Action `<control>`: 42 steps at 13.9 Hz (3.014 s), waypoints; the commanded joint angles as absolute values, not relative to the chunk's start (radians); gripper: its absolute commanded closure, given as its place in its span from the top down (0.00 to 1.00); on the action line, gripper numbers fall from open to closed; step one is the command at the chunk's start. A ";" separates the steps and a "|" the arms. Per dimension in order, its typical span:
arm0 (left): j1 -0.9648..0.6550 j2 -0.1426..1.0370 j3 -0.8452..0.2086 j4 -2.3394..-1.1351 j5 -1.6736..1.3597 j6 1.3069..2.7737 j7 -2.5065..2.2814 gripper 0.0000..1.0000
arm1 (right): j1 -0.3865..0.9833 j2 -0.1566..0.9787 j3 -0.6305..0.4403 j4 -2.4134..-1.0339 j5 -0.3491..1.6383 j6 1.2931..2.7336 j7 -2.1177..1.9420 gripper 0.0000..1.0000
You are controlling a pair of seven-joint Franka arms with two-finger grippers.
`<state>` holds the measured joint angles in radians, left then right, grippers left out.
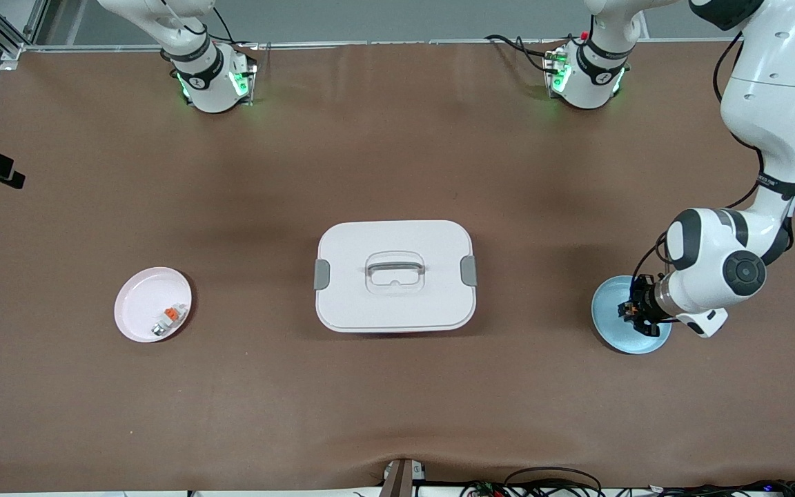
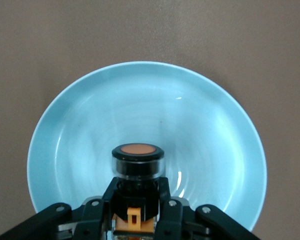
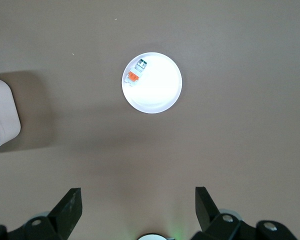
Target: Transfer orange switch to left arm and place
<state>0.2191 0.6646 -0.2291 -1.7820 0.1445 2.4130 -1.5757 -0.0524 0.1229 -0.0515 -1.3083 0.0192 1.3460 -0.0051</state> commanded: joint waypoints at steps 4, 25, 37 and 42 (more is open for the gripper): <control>0.213 0.684 -0.222 -1.769 0.176 2.462 -1.600 0.18 | -0.052 0.014 -0.051 -1.471 0.032 1.454 0.005 1.00; 0.221 0.477 -0.230 -1.782 0.219 2.327 -1.508 1.00 | -0.023 0.020 -0.046 -1.445 0.034 1.405 0.021 1.00; 0.060 0.249 0.084 -1.793 0.072 2.060 -0.683 1.00 | -0.029 0.018 -0.054 -1.434 0.035 1.379 0.021 1.00; -0.067 0.210 0.232 -1.793 0.069 2.031 -0.511 1.00 | -0.026 0.020 -0.051 -1.437 0.037 1.355 0.021 1.00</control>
